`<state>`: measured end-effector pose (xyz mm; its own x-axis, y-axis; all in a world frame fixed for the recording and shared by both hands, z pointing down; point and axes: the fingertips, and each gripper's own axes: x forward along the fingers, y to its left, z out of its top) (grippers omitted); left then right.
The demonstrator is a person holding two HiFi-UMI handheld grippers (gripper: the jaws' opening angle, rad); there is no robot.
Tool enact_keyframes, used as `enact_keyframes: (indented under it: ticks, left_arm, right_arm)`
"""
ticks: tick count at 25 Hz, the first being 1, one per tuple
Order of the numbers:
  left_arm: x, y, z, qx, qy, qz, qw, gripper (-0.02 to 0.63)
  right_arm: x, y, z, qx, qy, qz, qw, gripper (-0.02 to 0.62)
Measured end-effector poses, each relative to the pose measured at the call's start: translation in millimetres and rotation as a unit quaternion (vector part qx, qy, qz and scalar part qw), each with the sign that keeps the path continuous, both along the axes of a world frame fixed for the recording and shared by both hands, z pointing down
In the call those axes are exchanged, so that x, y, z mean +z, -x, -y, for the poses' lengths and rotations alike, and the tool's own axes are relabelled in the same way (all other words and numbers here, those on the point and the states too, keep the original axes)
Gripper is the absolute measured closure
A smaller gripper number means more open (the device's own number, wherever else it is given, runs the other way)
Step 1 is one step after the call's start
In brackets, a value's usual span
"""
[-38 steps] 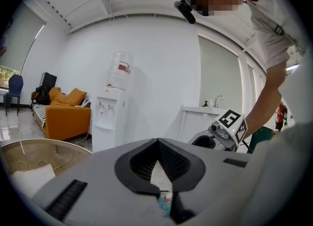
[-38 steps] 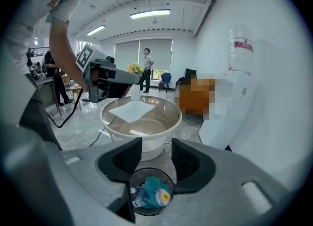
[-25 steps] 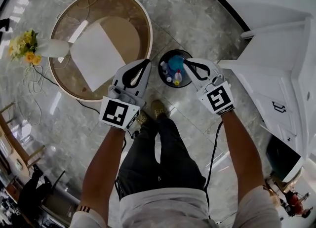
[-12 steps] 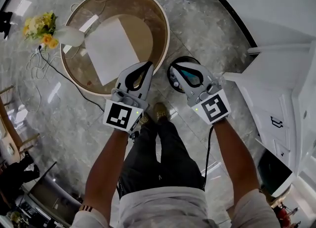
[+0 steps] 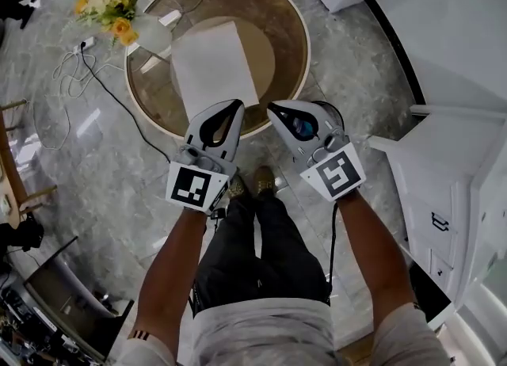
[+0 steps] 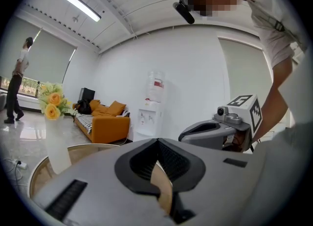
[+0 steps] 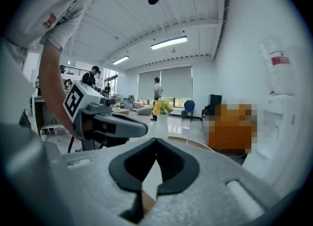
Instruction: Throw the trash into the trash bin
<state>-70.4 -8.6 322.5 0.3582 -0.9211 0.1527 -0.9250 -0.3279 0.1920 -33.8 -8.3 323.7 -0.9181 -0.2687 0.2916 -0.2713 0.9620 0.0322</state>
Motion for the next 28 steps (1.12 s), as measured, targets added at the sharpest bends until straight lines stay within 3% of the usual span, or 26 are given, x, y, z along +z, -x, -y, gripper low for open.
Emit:
enact_keyframes:
  ticks: [13, 28]
  left_arm:
    - [19, 93, -33, -0.045, 0.016, 0.004, 0.9988, 0.606]
    - [60, 142, -16, -0.049, 0.035, 0.032, 0.9976, 0.606]
  right_arm:
    - [20, 91, -21, -0.024, 0.018, -0.016, 0.999, 0.594]
    - [73, 144, 0, -0.021, 0.037, -0.032, 0.999, 0.594]
